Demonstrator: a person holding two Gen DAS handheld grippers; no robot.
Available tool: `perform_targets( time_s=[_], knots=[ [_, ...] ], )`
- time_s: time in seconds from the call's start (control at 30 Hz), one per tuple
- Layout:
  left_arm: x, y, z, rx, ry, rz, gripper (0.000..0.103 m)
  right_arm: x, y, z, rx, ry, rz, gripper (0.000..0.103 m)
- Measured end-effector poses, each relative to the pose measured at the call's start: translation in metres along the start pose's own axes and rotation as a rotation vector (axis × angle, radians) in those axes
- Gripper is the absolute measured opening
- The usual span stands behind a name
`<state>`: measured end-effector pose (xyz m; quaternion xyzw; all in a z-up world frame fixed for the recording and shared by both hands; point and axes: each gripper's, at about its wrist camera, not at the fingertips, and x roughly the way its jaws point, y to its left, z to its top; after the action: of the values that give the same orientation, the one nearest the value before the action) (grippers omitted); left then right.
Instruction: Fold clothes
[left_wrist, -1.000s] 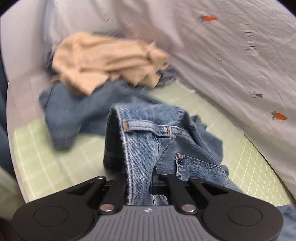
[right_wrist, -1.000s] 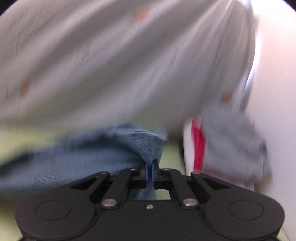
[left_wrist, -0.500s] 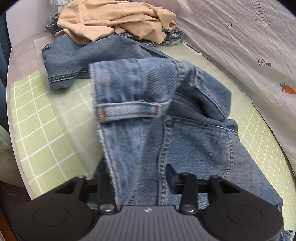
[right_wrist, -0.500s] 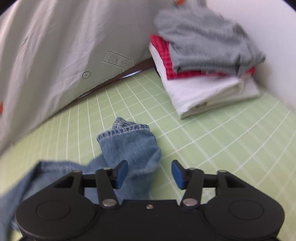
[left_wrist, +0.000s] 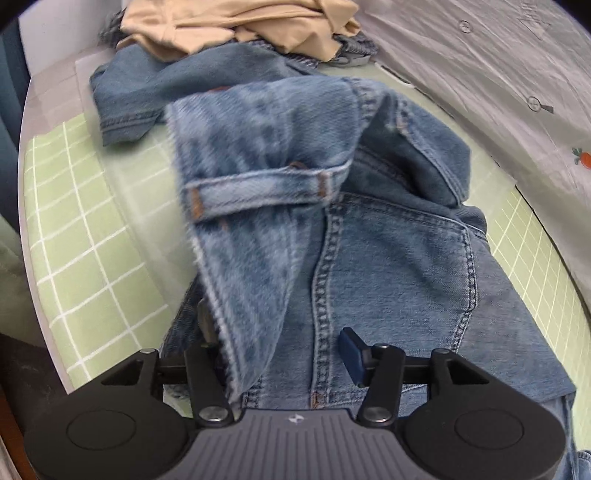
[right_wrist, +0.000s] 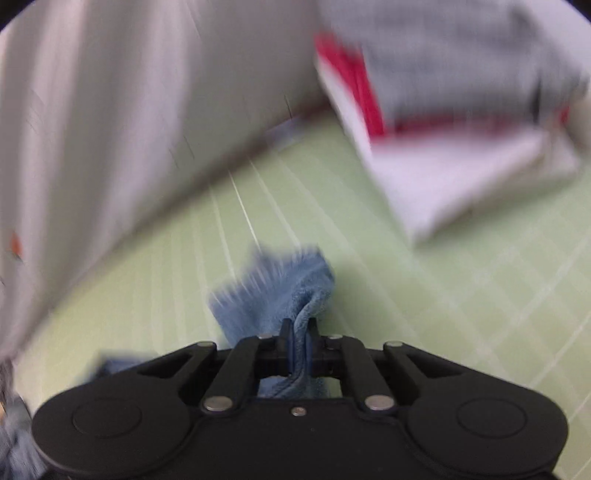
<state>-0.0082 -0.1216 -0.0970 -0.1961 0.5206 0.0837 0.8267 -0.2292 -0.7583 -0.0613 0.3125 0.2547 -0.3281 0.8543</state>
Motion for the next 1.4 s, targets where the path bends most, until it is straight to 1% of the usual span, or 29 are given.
perform_targets(
  time_s=[0.07, 0.13, 0.17, 0.23, 0.33, 0.43, 0.47, 0.53, 0.67, 0.8, 0.87, 0.9, 0.93, 0.97, 1.0, 1.13, 1.2, 1.27, 1.33, 1.4],
  knots=[
    [-0.001, 0.005, -0.003, -0.020, 0.012, -0.017, 0.054, -0.037, 0.002, 0.015, 0.024, -0.161, -0.003, 0.006],
    [0.001, 0.005, -0.006, -0.037, 0.030, -0.036, 0.054, -0.060, -0.004, 0.023, 0.088, -0.253, -0.024, 0.006],
    [0.002, 0.005, -0.008, -0.047, 0.039, -0.047, 0.055, -0.065, -0.007, 0.022, 0.107, -0.266, -0.042, 0.007],
    [0.004, 0.001, -0.012, -0.063, 0.052, -0.069, 0.060, -0.057, -0.016, 0.005, 0.109, -0.193, -0.101, 0.007],
    [0.003, -0.006, -0.017, -0.095, 0.082, -0.096, 0.061, -0.046, -0.028, -0.020, 0.111, -0.084, -0.190, 0.007],
    [-0.002, -0.003, -0.024, -0.198, 0.131, -0.172, 0.064, -0.036, -0.039, -0.043, 0.109, 0.015, -0.273, 0.007],
    [-0.002, -0.001, -0.025, -0.234, 0.147, -0.199, 0.064, -0.037, -0.039, -0.046, 0.099, 0.024, -0.284, 0.007],
    [-0.002, 0.001, -0.028, -0.294, 0.175, -0.241, 0.065, -0.040, -0.043, -0.047, 0.107, 0.025, -0.282, 0.007],
    [0.002, 0.005, -0.029, -0.443, 0.201, -0.294, 0.069, -0.041, -0.044, -0.042, 0.115, 0.013, -0.274, 0.007],
    [0.004, 0.013, -0.031, -0.509, 0.186, -0.320, 0.069, -0.039, -0.040, -0.042, 0.094, 0.019, -0.275, 0.007],
    [0.004, 0.014, -0.031, -0.488, 0.172, -0.313, 0.068, -0.038, -0.042, -0.041, 0.099, 0.023, -0.275, 0.007],
    [0.005, 0.014, -0.032, -0.477, 0.162, -0.304, 0.061, -0.038, -0.042, -0.041, 0.102, 0.025, -0.275, 0.007],
    [0.007, 0.013, -0.032, -0.466, 0.152, -0.293, 0.044, -0.037, -0.043, -0.041, 0.104, 0.026, -0.276, 0.007],
    [0.008, 0.013, -0.032, -0.453, 0.146, -0.276, 0.033, -0.037, -0.043, -0.041, 0.103, 0.026, -0.276, 0.007],
    [0.011, 0.014, -0.031, -0.440, 0.142, -0.253, 0.009, -0.037, -0.043, -0.041, 0.098, 0.025, -0.277, 0.007],
    [0.015, 0.022, -0.026, -0.442, 0.099, -0.236, 0.010, -0.040, -0.043, -0.041, 0.079, 0.007, -0.286, 0.006],
    [0.010, 0.026, -0.018, -0.416, 0.052, -0.216, 0.010, -0.044, -0.045, -0.041, 0.078, -0.009, -0.295, 0.005],
    [0.004, 0.031, -0.006, -0.373, -0.008, -0.189, 0.009, -0.051, -0.047, -0.039, 0.068, -0.038, -0.304, 0.005],
    [-0.002, 0.039, 0.010, -0.350, -0.061, -0.161, 0.009, -0.059, -0.050, -0.037, 0.062, -0.065, -0.316, 0.004],
    [-0.010, 0.052, 0.027, -0.360, -0.105, -0.149, 0.009, -0.068, -0.053, -0.037, 0.067, -0.087, -0.326, 0.004]
  ],
)
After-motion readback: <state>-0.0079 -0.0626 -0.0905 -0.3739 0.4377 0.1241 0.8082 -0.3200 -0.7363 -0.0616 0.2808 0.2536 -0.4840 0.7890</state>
